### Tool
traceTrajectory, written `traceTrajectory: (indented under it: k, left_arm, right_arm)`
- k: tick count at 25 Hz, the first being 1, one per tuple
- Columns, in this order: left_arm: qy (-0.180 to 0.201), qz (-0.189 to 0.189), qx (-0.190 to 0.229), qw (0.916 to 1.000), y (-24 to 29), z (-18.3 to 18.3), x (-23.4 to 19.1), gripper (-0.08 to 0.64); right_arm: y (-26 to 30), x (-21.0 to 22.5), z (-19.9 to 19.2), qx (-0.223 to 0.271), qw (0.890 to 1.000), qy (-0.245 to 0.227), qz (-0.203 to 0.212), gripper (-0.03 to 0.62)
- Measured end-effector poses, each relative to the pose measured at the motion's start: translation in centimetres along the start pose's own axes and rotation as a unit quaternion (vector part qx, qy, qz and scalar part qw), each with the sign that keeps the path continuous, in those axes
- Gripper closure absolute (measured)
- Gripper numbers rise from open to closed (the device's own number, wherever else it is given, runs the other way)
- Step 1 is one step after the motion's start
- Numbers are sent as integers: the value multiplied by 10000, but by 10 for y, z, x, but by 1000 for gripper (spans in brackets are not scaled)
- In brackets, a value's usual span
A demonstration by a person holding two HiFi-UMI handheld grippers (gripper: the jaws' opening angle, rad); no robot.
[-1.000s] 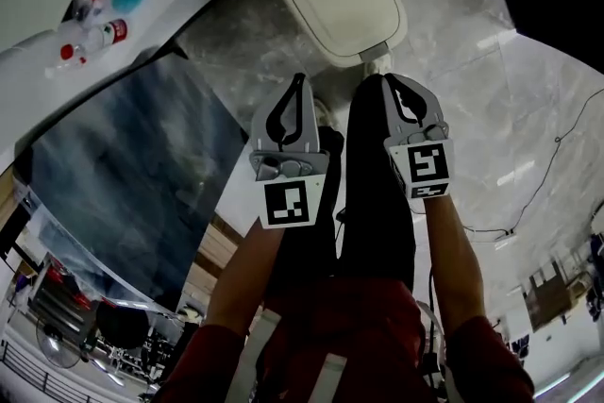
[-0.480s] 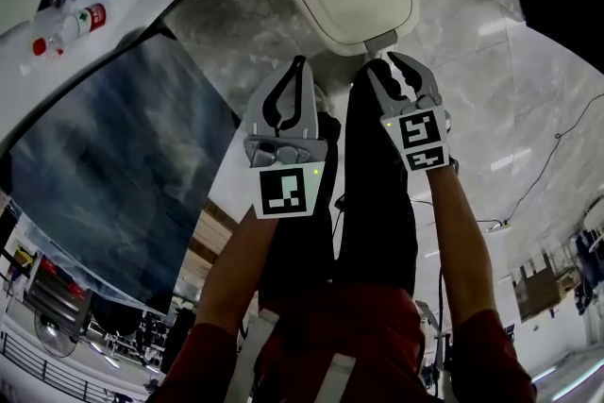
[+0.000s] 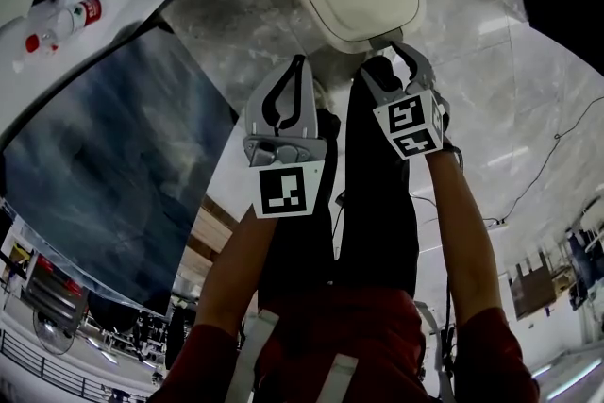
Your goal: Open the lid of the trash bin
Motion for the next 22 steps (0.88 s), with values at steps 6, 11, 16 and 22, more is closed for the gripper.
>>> traceTrajectory:
  k: [6, 11, 16, 22]
  left_arm:
    - [29, -22, -24, 10000, 1, -2, 1, 554]
    - [32, -36, -18, 10000, 0, -1, 1, 554]
    - [68, -19, -66, 10000, 3, -5, 2, 554]
    - [42, -26, -113, 9999, 3, -6, 5, 554]
  right_arm:
    - [5, -1, -4, -57, 9999, 82, -137, 321]
    - [5, -2, -5, -26, 9999, 84, -129, 321]
    - [8, -3, -12, 57, 9998, 67, -180, 324]
    - [7, -2, -13, 68, 9998, 25, -194, 324]
Point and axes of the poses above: the fingertips, and each gripper's own axes: y forward along the fingers, x to its right, z out of its top, the point moved 8 cm from there along -y, backward along the fingers, and after that the axes turned 5 degrees about -z, right-handed, at the moved point
